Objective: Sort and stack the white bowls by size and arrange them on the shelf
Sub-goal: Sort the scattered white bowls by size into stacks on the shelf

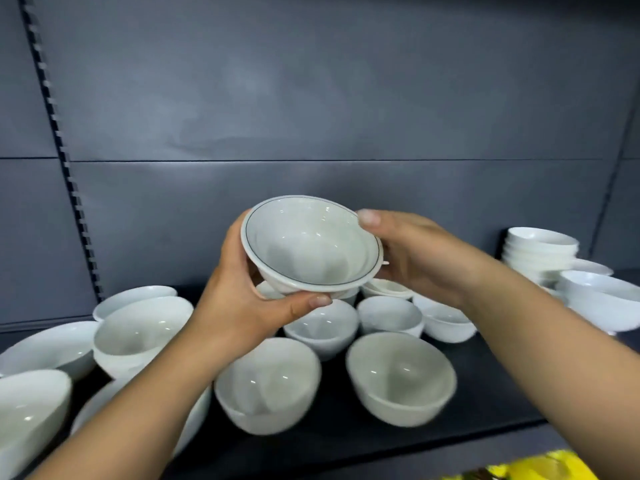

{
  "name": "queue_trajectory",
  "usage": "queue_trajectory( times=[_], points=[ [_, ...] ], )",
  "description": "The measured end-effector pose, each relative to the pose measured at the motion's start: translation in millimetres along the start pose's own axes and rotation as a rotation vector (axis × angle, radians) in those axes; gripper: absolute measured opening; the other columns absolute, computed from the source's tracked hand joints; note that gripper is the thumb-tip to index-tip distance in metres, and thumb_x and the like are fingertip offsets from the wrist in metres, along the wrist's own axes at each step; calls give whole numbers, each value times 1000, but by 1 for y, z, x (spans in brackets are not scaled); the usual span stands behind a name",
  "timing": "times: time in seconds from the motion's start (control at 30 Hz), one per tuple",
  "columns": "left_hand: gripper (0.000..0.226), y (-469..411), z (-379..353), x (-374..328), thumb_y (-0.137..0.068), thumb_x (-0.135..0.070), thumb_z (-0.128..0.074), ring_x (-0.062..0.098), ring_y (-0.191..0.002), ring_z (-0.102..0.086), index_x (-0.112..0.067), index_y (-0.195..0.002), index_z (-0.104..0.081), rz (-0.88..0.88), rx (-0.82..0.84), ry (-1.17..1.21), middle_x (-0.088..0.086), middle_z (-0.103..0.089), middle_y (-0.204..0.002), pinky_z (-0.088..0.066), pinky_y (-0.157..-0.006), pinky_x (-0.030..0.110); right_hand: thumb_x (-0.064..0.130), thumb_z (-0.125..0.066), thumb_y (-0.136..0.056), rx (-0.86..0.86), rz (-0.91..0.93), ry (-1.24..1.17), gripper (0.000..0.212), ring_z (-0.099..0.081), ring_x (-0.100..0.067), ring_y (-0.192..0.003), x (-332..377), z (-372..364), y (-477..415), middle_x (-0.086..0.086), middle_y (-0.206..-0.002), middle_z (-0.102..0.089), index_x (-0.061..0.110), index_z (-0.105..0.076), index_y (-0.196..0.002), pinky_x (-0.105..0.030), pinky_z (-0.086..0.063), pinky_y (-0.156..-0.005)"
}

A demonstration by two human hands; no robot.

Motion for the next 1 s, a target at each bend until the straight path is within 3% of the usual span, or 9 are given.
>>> queue_trajectory(
  times=[0.1, 0.17, 0.27, 0.43, 0.53, 0.67, 0.77, 0.87, 1.0],
  points=[
    [103, 18, -58, -18, -36, -70, -79, -2, -111, -56, -26, -121, -42, 42, -20, 97, -13, -57, -120, -45, -83, 12, 35, -67, -59, 43, 75, -14, 64, -62, -10, -100, -5, 32, 56, 2, -106, -65, 13, -55, -118, -22, -50, -82],
    [103, 31, -105, -29, -35, -68, -80, -1, -108, -57, -24, -121, -43, 70, -7, 155, -10, -58, -119, -45, -82, 11, 29, -74, -54, 16, 105, 13, 75, -60, -14, -105, -13, 60, 94, -4, -111, -63, 10, -50, -123, -26, -49, -87],
    [86, 56, -172, -41, -36, -45, -83, -7, -100, -59, -26, -112, -46, 115, 0, 228, -9, -59, -112, -46, -77, 8, 46, -86, -44, -21, 85, 21, 89, -59, -18, -108, -29, 99, 147, -5, -113, -64, 14, -53, -120, -30, -49, -91],
    [67, 94, -258, -39, -45, -38, -75, -4, -99, -61, -28, -107, -51, 229, 38, 297, -8, -65, -108, -47, -75, 10, 56, -84, -40, -139, 47, -30, 79, -61, -10, -107, -62, 152, 218, 6, -109, -69, 23, -61, -107, -20, -48, -87],
    [69, 107, -295, -36, -47, -40, -75, -1, -100, -62, -25, -110, -53, 293, 85, 301, -4, -64, -112, -48, -74, 11, 59, -84, -37, -197, 11, -70, 85, -62, -12, -106, -85, 175, 241, 4, -110, -69, 20, -60, -109, -21, -49, -86],
    [70, 114, -323, -21, -40, -40, -74, -10, -92, -61, -28, -105, -52, 352, 84, 308, -10, -63, -105, -46, -69, 6, 57, -86, -32, -228, -42, -153, 90, -63, -13, -102, -119, 195, 252, 1, -106, -70, 18, -59, -108, -22, -49, -80],
    [76, 113, -335, 0, -39, -41, -77, -3, -101, -61, -29, -109, -53, 389, 83, 277, -7, -64, -111, -47, -73, 10, 53, -88, -31, -202, -83, -165, 95, -62, -15, -106, -142, 208, 248, 1, -110, -68, 19, -55, -114, -24, -50, -83],
    [77, 104, -343, 22, -40, -41, -80, 3, -106, -61, -31, -111, -54, 406, 65, 262, -11, -66, -110, -48, -76, 12, 32, -86, -39, -159, -86, -145, 77, -64, -9, -101, -153, 222, 232, 9, -101, -71, 23, -56, -109, -20, -51, -79],
    [77, 72, -342, 38, -39, -40, -79, 4, -105, -61, -31, -111, -53, 362, -24, 257, -13, -66, -109, -49, -77, 13, 30, -75, -48, -178, -26, -80, 66, -62, -5, -102, -150, 248, 195, 7, -106, -67, 22, -56, -110, -17, -48, -82]
  ],
)
Point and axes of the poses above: each hand's wrist, its own y-axis away from the middle knuckle, its own z-axis out of the back of the hand, x = y × z, the point moved 8 cm from there along -y, towards the middle knuckle
